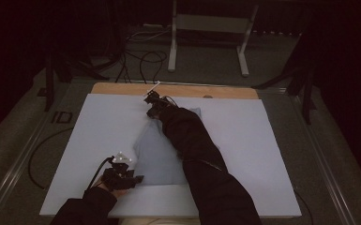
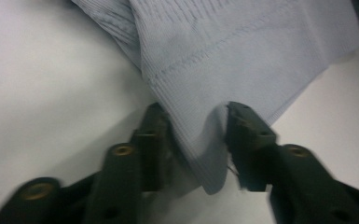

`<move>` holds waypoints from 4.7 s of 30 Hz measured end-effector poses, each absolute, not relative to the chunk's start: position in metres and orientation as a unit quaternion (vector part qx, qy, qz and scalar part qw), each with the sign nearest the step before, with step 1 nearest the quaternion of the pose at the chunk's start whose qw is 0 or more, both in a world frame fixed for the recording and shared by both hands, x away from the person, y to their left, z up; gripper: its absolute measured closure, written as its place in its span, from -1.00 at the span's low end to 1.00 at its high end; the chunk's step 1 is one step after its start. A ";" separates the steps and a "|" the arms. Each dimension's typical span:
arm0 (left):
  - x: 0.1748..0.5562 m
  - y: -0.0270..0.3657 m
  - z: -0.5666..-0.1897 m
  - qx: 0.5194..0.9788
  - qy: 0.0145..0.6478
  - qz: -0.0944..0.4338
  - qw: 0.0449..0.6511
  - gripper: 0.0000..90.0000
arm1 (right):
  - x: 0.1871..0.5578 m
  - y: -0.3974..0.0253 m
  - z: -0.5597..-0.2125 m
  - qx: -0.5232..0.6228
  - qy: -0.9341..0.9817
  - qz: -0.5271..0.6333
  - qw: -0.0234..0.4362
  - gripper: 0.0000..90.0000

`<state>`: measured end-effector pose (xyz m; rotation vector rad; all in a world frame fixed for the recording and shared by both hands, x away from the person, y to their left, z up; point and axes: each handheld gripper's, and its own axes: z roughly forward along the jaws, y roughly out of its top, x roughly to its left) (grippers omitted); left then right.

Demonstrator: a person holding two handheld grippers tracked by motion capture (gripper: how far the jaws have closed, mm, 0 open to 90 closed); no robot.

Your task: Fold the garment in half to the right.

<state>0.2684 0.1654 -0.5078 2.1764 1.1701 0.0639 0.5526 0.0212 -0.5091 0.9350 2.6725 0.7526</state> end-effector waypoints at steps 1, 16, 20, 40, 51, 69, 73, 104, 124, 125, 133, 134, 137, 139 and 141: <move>0.269 0.165 -0.508 0.831 0.448 0.022 0.329 0.49 | 0.552 0.022 -0.509 0.317 0.908 0.253 0.108 0.59; 0.271 0.163 -0.500 0.834 0.435 0.007 0.338 0.92 | 0.549 0.022 -0.499 0.300 0.912 0.252 0.120 0.88; 0.271 0.163 -0.494 0.835 0.429 0.003 0.346 0.93 | 0.548 0.019 -0.490 0.299 0.909 0.264 0.122 0.88; 0.272 0.132 -0.454 0.846 0.376 0.001 0.377 0.93 | 0.538 -0.017 -0.433 0.292 0.891 0.318 0.139 0.88; 0.276 0.101 -0.434 0.858 0.341 0.008 0.383 0.93 | 0.533 -0.049 -0.414 0.296 0.885 0.327 0.147 0.88; 0.281 0.042 -0.414 0.877 0.287 0.006 0.386 0.93 | 0.526 -0.112 -0.397 0.322 0.866 0.350 0.152 0.88; 0.282 0.028 -0.412 0.882 0.275 0.004 0.383 0.93 | 0.525 -0.126 -0.398 0.324 0.864 0.352 0.153 0.88; 0.298 -0.051 -0.455 0.907 0.264 -0.011 0.327 0.93 | 0.538 -0.167 -0.462 0.342 0.847 0.391 0.113 0.87; 0.307 -0.067 -0.484 0.911 0.278 -0.030 0.302 0.93 | 0.540 -0.174 -0.482 0.369 0.841 0.385 0.088 -0.43; 0.307 -0.067 -0.484 0.911 0.278 -0.030 0.302 0.93 | 0.540 -0.174 -0.482 0.369 0.841 0.385 0.088 -0.43; 0.308 -0.079 -0.486 0.909 0.281 -0.036 0.306 0.92 | 0.521 -0.185 -0.453 0.350 0.832 0.420 0.095 -0.75; 0.308 -0.079 -0.486 0.909 0.281 -0.036 0.306 0.92 | 0.521 -0.185 -0.453 0.350 0.832 0.420 0.095 -0.75; 0.310 -0.085 -0.489 0.906 0.284 -0.049 0.309 0.89 | 0.513 -0.187 -0.446 0.345 0.829 0.428 0.101 -0.77; 0.311 -0.087 -0.490 0.904 0.287 -0.054 0.313 0.83 | 0.508 -0.188 -0.446 0.346 0.827 0.433 0.096 -0.78; 0.310 -0.091 -0.493 0.906 0.281 -0.059 0.310 0.73 | 0.505 -0.190 -0.447 0.346 0.828 0.430 0.100 -0.78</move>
